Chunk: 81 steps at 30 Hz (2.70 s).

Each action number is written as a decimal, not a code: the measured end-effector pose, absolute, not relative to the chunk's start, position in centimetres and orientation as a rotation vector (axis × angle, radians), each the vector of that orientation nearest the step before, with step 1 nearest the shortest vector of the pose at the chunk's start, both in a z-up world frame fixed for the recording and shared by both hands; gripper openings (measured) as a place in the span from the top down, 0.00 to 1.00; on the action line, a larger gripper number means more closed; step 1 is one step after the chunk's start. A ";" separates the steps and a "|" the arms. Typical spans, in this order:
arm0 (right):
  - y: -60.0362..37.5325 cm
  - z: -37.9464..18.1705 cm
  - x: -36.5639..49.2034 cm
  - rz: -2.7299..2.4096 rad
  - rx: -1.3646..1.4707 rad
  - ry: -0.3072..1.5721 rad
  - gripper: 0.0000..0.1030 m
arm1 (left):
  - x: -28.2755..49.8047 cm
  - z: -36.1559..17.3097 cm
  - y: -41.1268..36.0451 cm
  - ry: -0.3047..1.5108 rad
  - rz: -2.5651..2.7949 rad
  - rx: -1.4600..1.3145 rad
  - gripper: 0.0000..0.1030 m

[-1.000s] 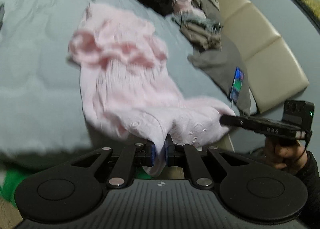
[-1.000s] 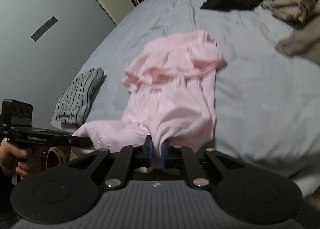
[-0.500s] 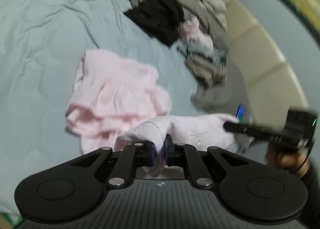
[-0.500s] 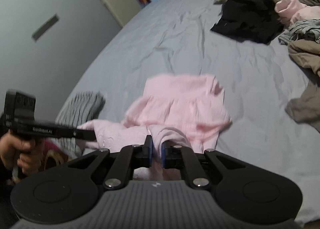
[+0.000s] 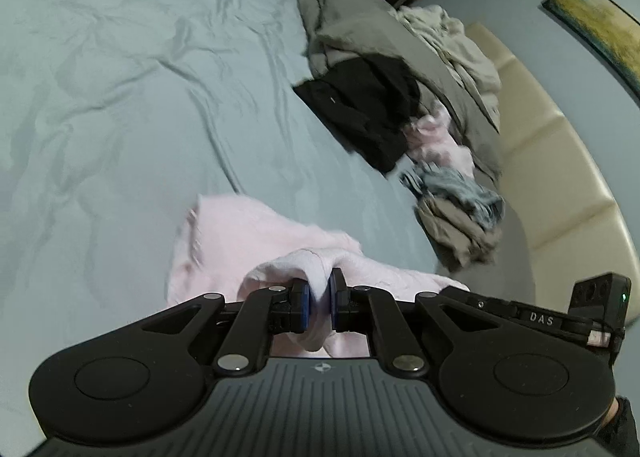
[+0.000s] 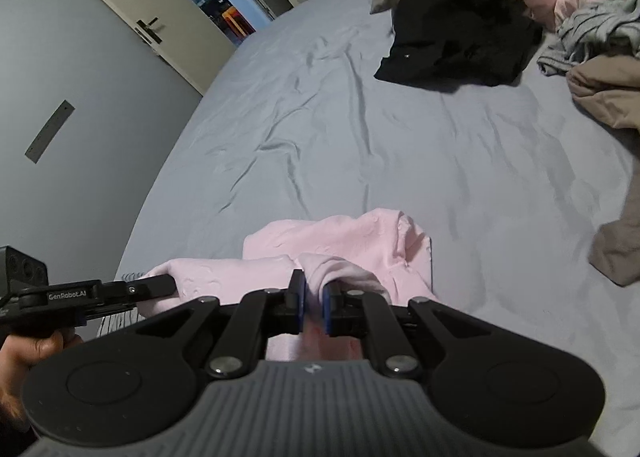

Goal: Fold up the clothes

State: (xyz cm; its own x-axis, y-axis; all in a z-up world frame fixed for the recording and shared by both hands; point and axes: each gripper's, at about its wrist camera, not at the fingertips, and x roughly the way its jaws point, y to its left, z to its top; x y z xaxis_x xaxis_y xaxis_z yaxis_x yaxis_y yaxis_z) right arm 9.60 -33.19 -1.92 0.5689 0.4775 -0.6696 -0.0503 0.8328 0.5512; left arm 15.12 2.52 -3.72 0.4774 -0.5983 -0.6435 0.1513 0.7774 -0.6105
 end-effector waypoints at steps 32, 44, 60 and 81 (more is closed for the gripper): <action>-31.8 -8.4 18.9 0.158 0.586 0.933 0.49 | 23.9 -8.4 5.1 0.928 -0.248 -0.668 0.84; -32.7 -3.2 13.6 0.240 0.314 0.879 0.48 | 15.4 -4.3 6.4 0.946 -0.338 -0.419 0.59; -30.5 -8.2 10.0 0.356 0.143 1.062 0.62 | 13.4 -8.3 2.0 1.049 -0.466 -0.266 0.62; -31.2 -7.0 8.9 0.264 0.116 1.072 0.99 | 13.2 -9.2 2.4 1.090 -0.315 -0.111 0.99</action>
